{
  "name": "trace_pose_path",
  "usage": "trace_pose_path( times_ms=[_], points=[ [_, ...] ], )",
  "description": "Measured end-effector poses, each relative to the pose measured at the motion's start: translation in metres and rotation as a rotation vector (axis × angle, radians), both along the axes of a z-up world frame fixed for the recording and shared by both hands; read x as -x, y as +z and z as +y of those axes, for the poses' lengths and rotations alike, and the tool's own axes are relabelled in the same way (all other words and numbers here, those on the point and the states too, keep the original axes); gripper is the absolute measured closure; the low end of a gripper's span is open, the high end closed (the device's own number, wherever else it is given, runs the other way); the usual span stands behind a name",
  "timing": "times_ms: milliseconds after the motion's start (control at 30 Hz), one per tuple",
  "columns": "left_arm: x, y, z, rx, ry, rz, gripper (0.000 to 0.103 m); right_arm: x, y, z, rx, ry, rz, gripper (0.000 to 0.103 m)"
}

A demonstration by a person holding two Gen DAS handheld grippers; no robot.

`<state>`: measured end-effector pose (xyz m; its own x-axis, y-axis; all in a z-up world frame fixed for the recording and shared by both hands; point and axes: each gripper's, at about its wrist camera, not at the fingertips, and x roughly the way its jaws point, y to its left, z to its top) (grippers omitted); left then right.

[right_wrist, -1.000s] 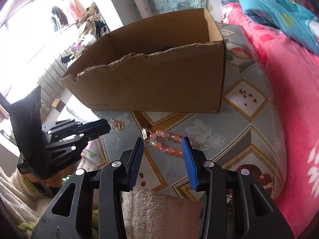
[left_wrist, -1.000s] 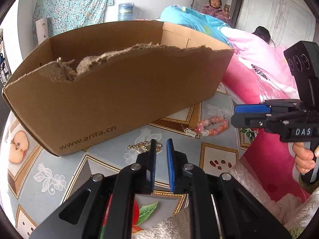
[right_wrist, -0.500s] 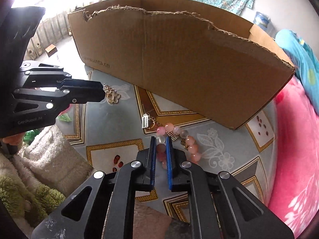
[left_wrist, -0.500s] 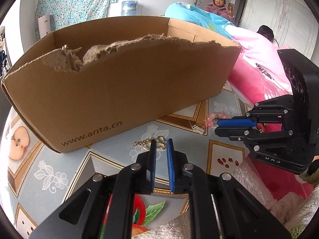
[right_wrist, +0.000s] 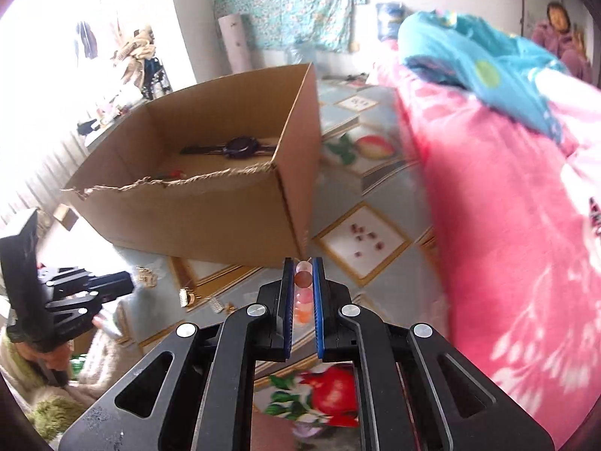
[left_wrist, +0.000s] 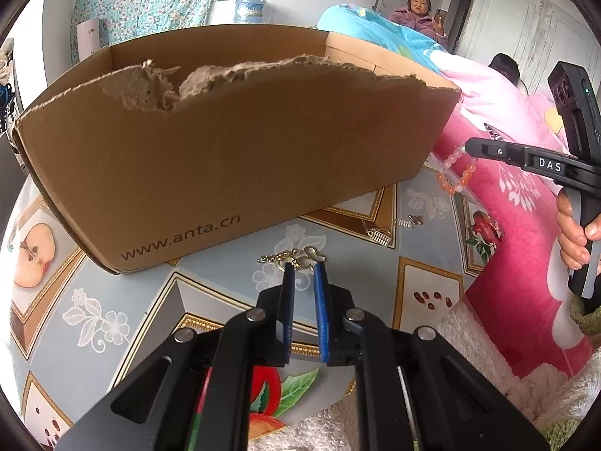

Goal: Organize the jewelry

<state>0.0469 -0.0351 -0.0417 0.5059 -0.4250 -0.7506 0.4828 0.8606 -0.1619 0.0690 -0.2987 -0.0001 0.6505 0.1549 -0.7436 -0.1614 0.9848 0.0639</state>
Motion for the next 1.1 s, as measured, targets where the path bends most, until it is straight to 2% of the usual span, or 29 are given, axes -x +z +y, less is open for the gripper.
trace_pose_path(
  times_ms=[167, 267, 333, 400, 433, 633, 800, 1100],
  points=[
    [0.002, 0.001, -0.002, -0.005, -0.003, -0.003, 0.093, -0.005, -0.028, 0.030, 0.154, 0.072, 0.004, 0.095],
    [0.004, 0.001, -0.001, -0.017, -0.001, -0.009, 0.093, -0.012, -0.045, 0.036, 0.151, 0.088, 0.049, 0.095],
    [0.005, 0.002, 0.000, -0.029, 0.001, -0.016, 0.093, -0.012, -0.043, 0.032, 0.122, 0.074, 0.046, 0.091],
    [0.005, 0.004, 0.001, -0.033, 0.000, -0.021, 0.093, -0.010, -0.036, 0.022, 0.080, 0.044, 0.030, 0.072],
    [0.004, 0.004, 0.001, -0.034, 0.000, -0.023, 0.093, -0.010, -0.033, 0.017, 0.056, 0.032, 0.025, 0.071],
    [-0.004, 0.002, -0.002, -0.040, 0.000, -0.031, 0.093, -0.010, -0.024, 0.001, -0.080, 0.021, 0.038, 0.070],
    [-0.008, -0.002, -0.004, -0.049, -0.003, -0.011, 0.093, -0.009, -0.028, 0.016, -0.181, 0.057, 0.075, 0.070],
    [-0.011, -0.006, -0.007, -0.043, -0.033, 0.007, 0.093, -0.011, -0.028, 0.056, -0.247, 0.161, 0.087, 0.070]
  ],
)
